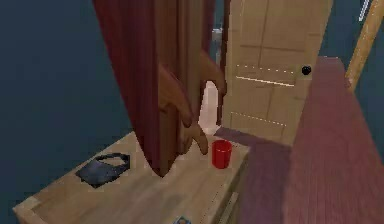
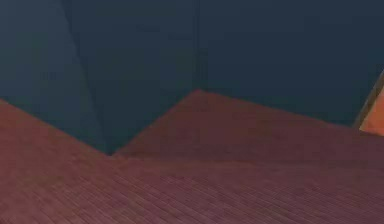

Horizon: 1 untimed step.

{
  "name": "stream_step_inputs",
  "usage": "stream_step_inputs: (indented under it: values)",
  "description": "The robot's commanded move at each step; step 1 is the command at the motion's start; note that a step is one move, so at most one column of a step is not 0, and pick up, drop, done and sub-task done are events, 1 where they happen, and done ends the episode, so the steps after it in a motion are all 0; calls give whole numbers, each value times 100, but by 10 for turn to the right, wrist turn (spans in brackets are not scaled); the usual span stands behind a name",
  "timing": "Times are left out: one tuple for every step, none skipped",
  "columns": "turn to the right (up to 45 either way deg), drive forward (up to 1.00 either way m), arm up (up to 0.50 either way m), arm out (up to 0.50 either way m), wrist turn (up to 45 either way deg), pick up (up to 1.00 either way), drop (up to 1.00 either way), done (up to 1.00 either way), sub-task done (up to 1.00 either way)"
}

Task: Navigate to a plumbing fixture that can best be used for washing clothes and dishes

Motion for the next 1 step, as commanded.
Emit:
stream_step_inputs:
  values:
    - [-450,0,0,0,0,0,0,0,0]
